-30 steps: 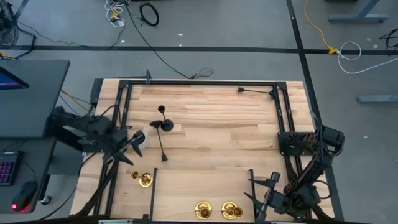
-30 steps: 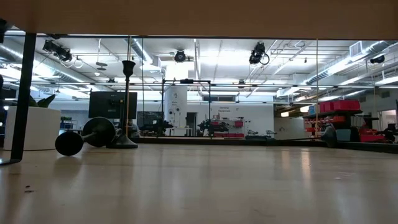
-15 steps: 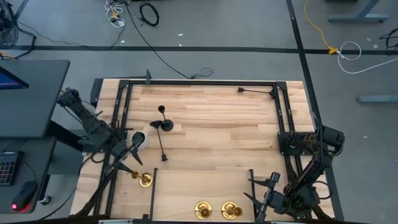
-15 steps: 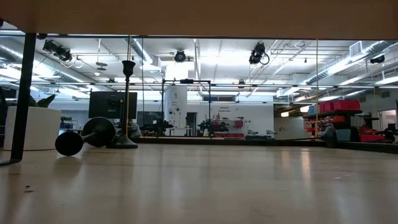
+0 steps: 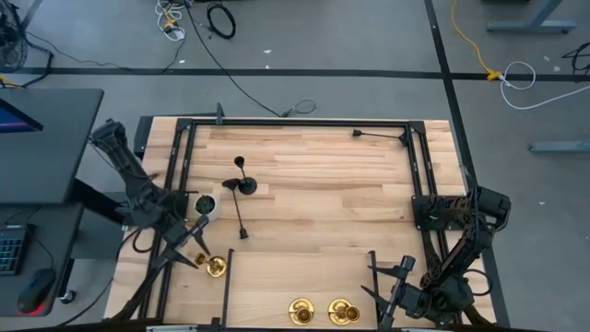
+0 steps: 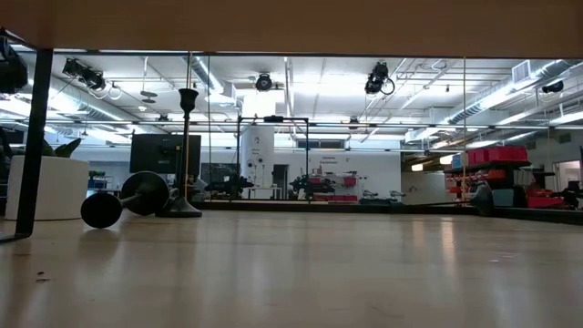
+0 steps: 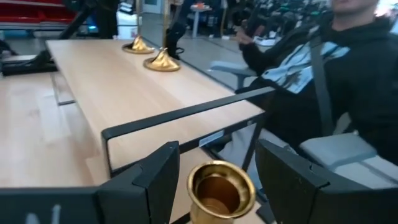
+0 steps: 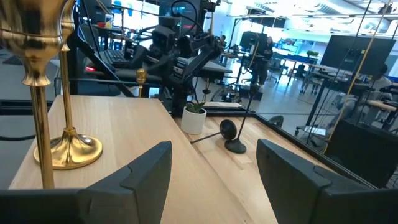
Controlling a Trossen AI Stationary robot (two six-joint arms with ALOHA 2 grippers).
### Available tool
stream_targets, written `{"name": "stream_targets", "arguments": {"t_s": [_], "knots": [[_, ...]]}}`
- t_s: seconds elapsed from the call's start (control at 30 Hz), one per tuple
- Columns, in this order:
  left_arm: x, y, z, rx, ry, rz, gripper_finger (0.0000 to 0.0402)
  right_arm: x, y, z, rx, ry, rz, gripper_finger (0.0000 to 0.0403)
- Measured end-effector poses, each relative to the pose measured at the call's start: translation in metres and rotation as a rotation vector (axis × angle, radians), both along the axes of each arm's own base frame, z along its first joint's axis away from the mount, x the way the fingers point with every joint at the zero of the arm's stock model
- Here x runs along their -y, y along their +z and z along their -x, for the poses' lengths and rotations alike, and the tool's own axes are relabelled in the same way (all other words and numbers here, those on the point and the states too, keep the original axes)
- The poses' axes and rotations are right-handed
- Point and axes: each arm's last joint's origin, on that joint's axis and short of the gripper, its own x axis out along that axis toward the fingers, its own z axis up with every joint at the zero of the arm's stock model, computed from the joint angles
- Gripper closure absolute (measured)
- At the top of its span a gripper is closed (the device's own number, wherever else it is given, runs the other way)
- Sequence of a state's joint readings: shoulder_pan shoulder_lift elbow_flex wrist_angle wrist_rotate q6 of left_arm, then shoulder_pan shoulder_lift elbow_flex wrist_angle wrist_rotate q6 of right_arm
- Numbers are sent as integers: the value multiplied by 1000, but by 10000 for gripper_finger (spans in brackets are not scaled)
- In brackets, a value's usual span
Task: Pick & Place candle stick holders
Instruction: Put the yellow candlestick on the shelf
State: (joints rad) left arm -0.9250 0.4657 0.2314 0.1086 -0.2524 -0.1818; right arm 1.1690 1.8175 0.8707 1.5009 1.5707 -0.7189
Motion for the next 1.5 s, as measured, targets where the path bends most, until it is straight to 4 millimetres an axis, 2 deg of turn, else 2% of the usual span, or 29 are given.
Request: {"name": "stream_targets", "arguments": {"t_s": [0.37, 0.77, 1.5], "knots": [[10, -5, -1, -41, 0, -6, 191, 0, 0, 0, -2, 0, 6, 167], [20, -21, -9, -143, 103, -46, 191, -1, -2, 0, -9, 0, 20, 167], [36, -39, -21, -258, 177, 10, 191, -2, -3, -1, -22, 0, 53, 167]]}}
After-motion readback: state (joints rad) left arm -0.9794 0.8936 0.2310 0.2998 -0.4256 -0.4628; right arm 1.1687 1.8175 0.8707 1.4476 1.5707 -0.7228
